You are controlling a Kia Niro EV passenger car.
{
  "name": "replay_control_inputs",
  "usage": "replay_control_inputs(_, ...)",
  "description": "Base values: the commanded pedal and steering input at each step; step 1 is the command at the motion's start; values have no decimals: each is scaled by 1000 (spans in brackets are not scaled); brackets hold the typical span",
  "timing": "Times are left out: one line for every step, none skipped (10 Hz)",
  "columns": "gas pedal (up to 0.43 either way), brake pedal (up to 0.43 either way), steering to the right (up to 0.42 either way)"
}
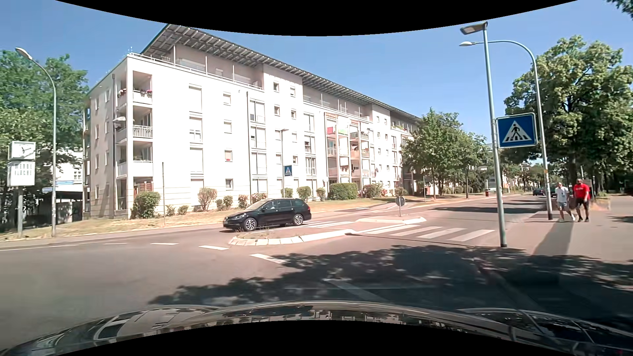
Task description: Follow the waypoints while adhering to traffic rules and regulations
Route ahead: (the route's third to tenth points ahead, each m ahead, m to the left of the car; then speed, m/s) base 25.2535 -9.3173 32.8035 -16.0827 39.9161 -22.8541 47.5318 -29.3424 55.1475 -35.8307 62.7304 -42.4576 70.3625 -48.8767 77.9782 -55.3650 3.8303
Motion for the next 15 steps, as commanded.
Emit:
replay_control_inputs(0,220,-30)
replay_control_inputs(0,220,0)
replay_control_inputs(0,220,26)
replay_control_inputs(0,226,48)
replay_control_inputs(0,226,70)
replay_control_inputs(0,226,91)
replay_control_inputs(0,226,113)
replay_control_inputs(0,226,131)
replay_control_inputs(0,220,152)
replay_control_inputs(0,226,169)
replay_control_inputs(0,226,189)
replay_control_inputs(0,220,203)
replay_control_inputs(0,226,217)
replay_control_inputs(0,226,228)
replay_control_inputs(0,226,240)
